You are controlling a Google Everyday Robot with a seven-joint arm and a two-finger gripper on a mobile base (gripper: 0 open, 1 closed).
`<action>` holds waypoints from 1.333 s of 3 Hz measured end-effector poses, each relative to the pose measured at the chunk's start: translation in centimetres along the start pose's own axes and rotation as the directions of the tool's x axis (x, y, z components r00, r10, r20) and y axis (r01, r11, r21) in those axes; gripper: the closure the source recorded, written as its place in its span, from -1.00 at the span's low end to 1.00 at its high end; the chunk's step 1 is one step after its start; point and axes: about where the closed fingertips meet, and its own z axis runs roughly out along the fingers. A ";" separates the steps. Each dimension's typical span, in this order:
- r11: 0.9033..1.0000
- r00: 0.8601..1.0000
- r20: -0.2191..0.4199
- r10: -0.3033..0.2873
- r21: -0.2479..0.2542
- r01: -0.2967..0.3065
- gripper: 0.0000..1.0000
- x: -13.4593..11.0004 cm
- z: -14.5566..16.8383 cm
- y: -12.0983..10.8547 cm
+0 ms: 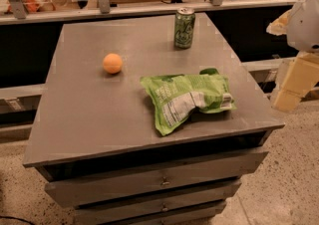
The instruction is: Move green can near orange
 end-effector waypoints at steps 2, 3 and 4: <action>0.989 0.954 0.277 0.114 0.060 -0.136 -1.00 1.4 3.2 -3.6; 0.977 0.876 0.468 0.120 0.102 -0.188 -1.00 2.3 4.7 -6.4; 0.960 0.789 0.598 0.142 0.112 -0.257 -1.00 2.6 5.4 -8.4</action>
Offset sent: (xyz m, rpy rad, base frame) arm 0.0809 -0.0355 -0.0242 0.6005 -0.3233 -0.0703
